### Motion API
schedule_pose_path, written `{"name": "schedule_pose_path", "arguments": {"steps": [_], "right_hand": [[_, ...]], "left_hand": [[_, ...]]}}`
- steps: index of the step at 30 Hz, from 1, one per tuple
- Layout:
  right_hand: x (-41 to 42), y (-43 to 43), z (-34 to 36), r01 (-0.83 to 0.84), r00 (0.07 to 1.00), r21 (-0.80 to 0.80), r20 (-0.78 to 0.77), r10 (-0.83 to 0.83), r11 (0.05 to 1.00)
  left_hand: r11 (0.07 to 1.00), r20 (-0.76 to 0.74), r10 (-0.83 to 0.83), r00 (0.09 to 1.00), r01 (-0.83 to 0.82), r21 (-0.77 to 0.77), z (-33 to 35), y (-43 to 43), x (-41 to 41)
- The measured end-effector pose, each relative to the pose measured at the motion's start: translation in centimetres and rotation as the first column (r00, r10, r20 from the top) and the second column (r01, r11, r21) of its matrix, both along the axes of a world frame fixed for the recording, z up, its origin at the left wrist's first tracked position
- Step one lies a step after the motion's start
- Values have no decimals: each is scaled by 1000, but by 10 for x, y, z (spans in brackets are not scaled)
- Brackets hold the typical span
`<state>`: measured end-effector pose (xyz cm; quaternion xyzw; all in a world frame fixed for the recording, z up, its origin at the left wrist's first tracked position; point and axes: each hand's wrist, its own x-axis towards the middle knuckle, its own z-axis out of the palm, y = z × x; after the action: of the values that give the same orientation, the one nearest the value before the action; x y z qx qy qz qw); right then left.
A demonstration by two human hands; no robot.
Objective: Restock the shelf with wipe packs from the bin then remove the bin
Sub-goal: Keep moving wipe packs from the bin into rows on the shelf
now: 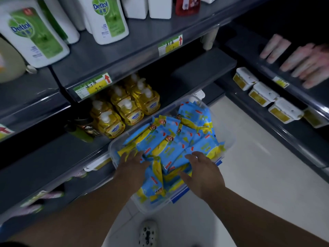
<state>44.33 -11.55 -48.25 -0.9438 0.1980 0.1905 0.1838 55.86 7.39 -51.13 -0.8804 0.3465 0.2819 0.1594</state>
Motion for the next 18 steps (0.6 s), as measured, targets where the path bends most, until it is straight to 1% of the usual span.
{"name": "schedule_pose_path", "arguments": {"steps": [2,5,7,8,10,12,13,15,16,18], "right_hand": [[4,4,-2,7,1000,10,19,-7,1000],[5,8,-5,-4,999,26,42,3,1000],[6,10,-7,-3,998,83,58,-1,997],[8,12,-7,11,997,132,69,-20,991],[11,14,-8,49,992,239,98,-74,970],[15,18,-5,74,989,355,92,-114,932],[18,20,-4,97,988,421,66,-137,902],[24,23,-3,170,976,540,25,-217,825],[26,24,-4,219,958,567,28,-284,794],[31,19,-7,321,904,567,56,-424,758]], "left_hand": [[994,26,-89,996,90,-54,-2,-2,5],[976,15,-208,978,209,-58,0,-4,11],[972,-2,-224,975,223,-71,5,-2,17],[974,-15,-205,979,203,-96,8,0,21],[977,-34,-131,991,123,-172,12,5,30],[951,-69,-26,997,3,-309,18,7,37],[913,-107,29,994,-70,-401,21,4,40],[793,-226,128,966,-236,-562,32,-7,42],[721,-289,164,943,-315,-618,36,-13,42],[603,-388,215,896,-434,-669,37,-23,42]]}}
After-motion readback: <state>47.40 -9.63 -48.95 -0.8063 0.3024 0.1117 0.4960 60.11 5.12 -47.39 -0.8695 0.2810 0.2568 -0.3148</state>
